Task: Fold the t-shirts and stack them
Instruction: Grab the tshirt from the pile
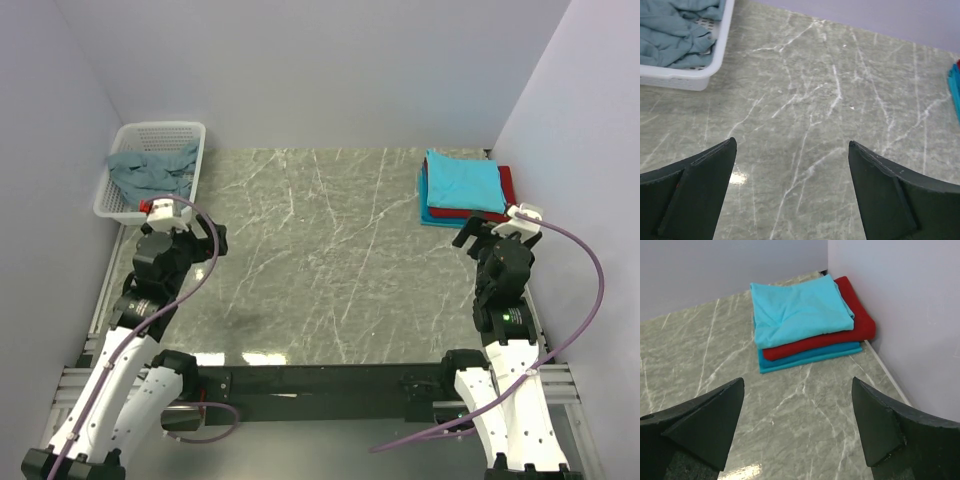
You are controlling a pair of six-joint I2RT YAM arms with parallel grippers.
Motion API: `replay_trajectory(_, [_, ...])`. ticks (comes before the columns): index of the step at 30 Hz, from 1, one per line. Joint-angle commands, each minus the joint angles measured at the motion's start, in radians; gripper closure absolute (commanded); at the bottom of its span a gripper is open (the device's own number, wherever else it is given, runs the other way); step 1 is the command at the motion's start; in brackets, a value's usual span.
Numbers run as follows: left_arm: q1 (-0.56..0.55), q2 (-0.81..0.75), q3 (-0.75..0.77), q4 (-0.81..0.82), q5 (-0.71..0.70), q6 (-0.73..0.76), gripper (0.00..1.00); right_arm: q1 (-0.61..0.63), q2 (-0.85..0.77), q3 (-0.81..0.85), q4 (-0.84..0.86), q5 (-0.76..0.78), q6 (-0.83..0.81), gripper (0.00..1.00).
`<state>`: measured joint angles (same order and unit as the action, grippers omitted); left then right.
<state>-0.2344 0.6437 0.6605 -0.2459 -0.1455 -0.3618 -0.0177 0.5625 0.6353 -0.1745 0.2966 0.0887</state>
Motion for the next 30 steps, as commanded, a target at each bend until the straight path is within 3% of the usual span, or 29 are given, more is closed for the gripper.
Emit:
replay_trajectory(1, [0.023,0.051,0.054,0.057,-0.04,-0.02,0.01,-0.002,-0.006,0.02,0.0,-0.062,-0.015,0.06])
replay_trajectory(6, [0.092,0.232,0.195,0.085,-0.022,-0.049,0.01,-0.002,-0.024,-0.005,-0.057,-0.29,-0.219,0.06])
replay_trajectory(11, [0.225,0.417,0.292,0.141,0.066,-0.121,0.01,-0.001,0.022,0.037,-0.154,-0.413,-0.283,0.08])
replay_trajectory(20, [0.458,0.782,0.562,0.174,0.12,-0.206,0.06,0.047,0.054,0.047,-0.194,-0.447,-0.31,0.09])
replay_trajectory(26, [0.5,1.017,0.752,0.125,0.0,-0.137,0.08,0.079,0.06,0.052,-0.2,-0.438,-0.308,0.09])
replay_trajectory(30, [0.509,1.22,0.94,0.062,-0.051,-0.095,0.17,0.094,0.086,0.056,-0.204,-0.412,-0.311,0.09])
